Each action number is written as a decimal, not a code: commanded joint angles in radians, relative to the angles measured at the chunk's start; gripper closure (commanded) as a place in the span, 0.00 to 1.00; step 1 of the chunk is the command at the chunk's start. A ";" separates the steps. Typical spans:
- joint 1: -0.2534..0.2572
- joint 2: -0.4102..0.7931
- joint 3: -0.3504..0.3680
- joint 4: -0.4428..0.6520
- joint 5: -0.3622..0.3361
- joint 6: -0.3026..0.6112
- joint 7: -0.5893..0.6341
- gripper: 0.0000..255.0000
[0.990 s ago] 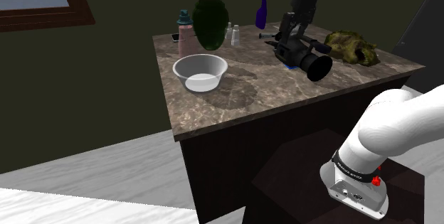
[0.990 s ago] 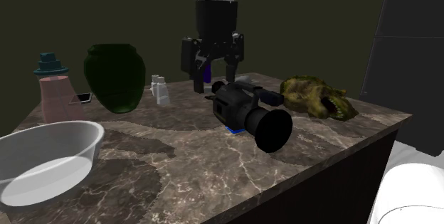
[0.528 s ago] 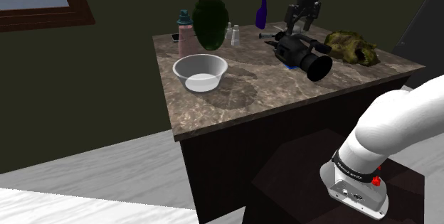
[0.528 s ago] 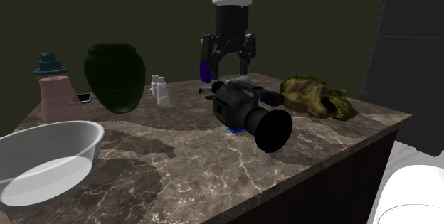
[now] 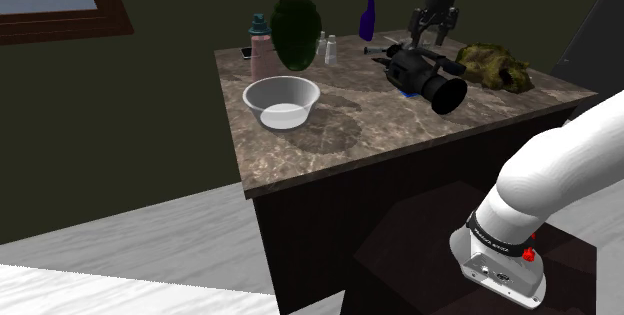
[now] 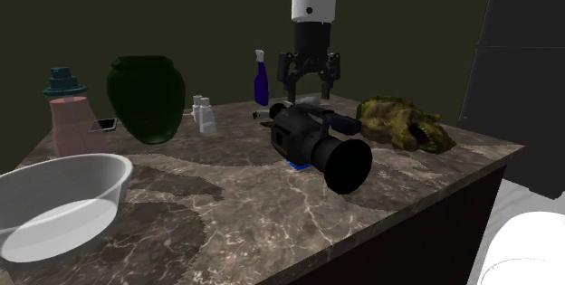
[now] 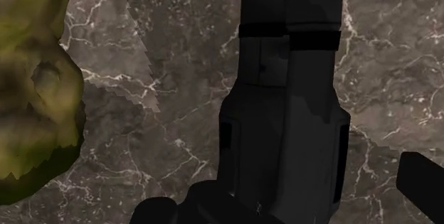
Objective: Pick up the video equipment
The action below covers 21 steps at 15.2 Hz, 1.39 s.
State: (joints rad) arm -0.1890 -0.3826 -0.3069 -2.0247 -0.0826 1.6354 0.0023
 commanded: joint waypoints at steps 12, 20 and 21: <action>-0.004 -0.004 -0.007 -0.076 -0.004 0.072 -0.001 1.00; -0.002 0.003 -0.004 -0.017 0.000 0.019 -0.001 1.00; -0.001 0.005 -0.003 -0.002 0.001 0.006 -0.002 1.00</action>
State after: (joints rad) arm -0.1913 -0.3792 -0.3119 -2.0426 -0.0835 1.6536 -0.0008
